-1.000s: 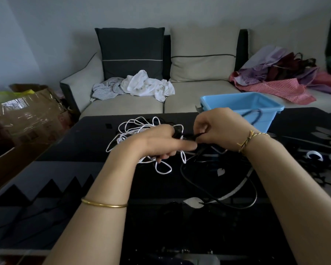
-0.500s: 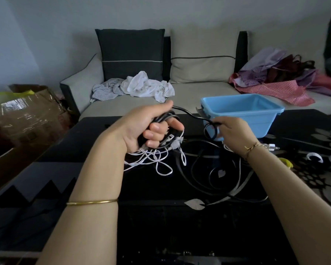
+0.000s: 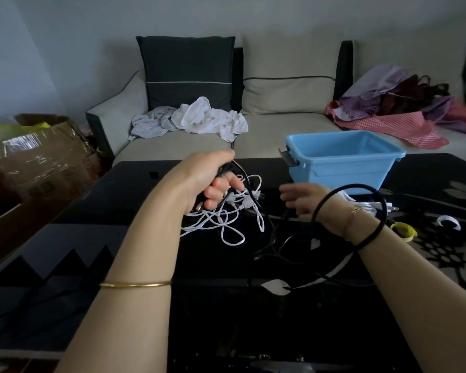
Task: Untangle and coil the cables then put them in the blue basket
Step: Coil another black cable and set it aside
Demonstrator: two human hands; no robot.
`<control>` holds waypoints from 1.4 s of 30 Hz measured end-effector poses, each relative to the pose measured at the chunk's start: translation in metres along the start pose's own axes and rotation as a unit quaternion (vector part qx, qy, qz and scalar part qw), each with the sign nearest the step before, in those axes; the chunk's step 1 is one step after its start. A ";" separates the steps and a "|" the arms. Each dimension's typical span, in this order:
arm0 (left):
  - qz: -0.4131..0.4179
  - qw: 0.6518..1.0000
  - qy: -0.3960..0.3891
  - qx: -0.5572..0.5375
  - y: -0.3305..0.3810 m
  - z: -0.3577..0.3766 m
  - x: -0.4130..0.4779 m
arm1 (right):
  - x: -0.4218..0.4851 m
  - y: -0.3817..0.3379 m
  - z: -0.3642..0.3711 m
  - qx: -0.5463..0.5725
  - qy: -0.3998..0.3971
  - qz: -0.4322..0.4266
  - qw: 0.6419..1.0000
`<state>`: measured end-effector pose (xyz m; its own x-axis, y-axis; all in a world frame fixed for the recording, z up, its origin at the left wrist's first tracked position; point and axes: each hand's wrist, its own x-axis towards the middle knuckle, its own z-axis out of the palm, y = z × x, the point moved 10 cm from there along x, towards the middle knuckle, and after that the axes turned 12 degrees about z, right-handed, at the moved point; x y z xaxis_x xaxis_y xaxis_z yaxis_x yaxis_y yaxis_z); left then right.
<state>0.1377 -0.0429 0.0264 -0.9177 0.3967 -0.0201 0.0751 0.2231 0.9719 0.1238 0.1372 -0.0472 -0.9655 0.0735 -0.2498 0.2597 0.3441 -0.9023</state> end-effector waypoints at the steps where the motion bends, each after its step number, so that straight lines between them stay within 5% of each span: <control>1: -0.013 1.000 -0.013 0.016 -0.004 0.003 -0.001 | -0.003 -0.004 -0.005 0.095 -0.006 0.004 0.995; 4: -0.022 0.999 -0.047 0.008 -0.006 0.012 0.000 | -0.018 -0.029 0.005 0.233 -0.110 -0.008 0.966; 7: -0.017 0.997 -0.066 -0.022 -0.005 0.019 0.002 | -0.028 -0.038 0.033 0.158 -0.192 -0.025 0.968; 10: -0.015 0.989 -0.082 -0.121 -0.006 0.025 0.003 | -0.028 -0.043 0.046 0.102 -0.172 -0.070 0.977; 16: 0.017 0.875 -0.060 -0.479 0.005 0.019 0.008 | -0.027 -0.029 0.055 0.107 -0.174 -0.036 0.978; 21: 0.072 0.818 0.024 -0.570 0.006 0.004 0.020 | -0.044 -0.040 0.080 0.096 -0.231 0.001 0.968; 25: 0.123 0.806 0.116 -0.568 0.005 -0.015 0.025 | -0.055 -0.037 0.098 -0.040 -0.242 0.000 0.970; 29: 0.153 0.866 0.206 -0.429 -0.002 -0.025 0.025 | -0.065 -0.043 0.104 -0.124 -0.244 -0.029 0.961; 33: 0.214 0.937 0.245 -0.127 0.013 -0.030 0.017 | -0.065 -0.060 0.097 -0.085 -0.199 -0.068 0.974; 37: 0.274 0.936 0.195 0.109 0.033 -0.013 0.013 | -0.074 -0.066 0.091 -0.060 -0.232 -0.056 0.969; 42: 0.198 0.880 0.075 0.426 0.028 0.018 0.015 | -0.075 -0.078 0.053 -0.183 -0.101 -0.096 0.973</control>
<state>0.1335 -0.0146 0.0488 -0.7902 0.4861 0.3734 0.6069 0.7057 0.3656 0.1774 0.0551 0.0231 -0.9622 -0.1987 -0.1863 0.0141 0.6468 -0.7625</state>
